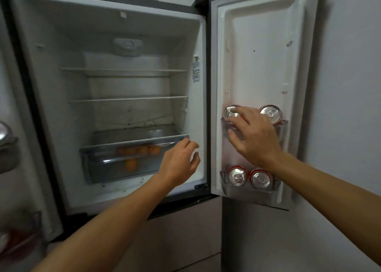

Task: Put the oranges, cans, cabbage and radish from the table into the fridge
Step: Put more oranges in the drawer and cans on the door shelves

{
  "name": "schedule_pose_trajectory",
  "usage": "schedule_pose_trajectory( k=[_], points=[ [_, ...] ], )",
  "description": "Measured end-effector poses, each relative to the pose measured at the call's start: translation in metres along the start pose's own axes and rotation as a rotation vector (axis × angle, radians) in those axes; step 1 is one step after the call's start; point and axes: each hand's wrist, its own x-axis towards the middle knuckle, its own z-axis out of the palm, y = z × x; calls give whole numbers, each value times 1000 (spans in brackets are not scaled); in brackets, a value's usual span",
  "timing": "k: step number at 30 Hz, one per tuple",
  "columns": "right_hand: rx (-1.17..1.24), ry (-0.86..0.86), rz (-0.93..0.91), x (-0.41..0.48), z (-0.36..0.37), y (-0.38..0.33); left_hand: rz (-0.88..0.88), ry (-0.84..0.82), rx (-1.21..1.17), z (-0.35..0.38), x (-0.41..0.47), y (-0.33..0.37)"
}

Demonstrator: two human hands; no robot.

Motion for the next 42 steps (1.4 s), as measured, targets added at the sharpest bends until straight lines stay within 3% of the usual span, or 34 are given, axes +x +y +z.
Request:
schedule_pose_trajectory(
  k=[4, 9, 12, 16, 25, 32, 42],
  points=[
    [241, -174, -126, -20, 13, -62, -204, -36, 113, -32, -82, 1],
    [496, -407, -166, -86, 23, -169, -458, -214, 287, -88, -227, 15],
    [583, -592, -245, -123, 14, -241, -643, -342, 410, -132, -311, 28],
    [668, -706, -424, -153, -18, -341, -891, -363, 475, -202, -418, 59],
    [906, -621, -786, -195, -177, -594, -1267, -243, 705, -398, -642, 175],
    [1088, -578, -1027, -264, -359, -788, -1567, -305, 871, -561, -822, 311],
    [1208, -517, -1346, -318, -543, -976, -1914, -199, 990, -698, -986, 433]
  ],
)
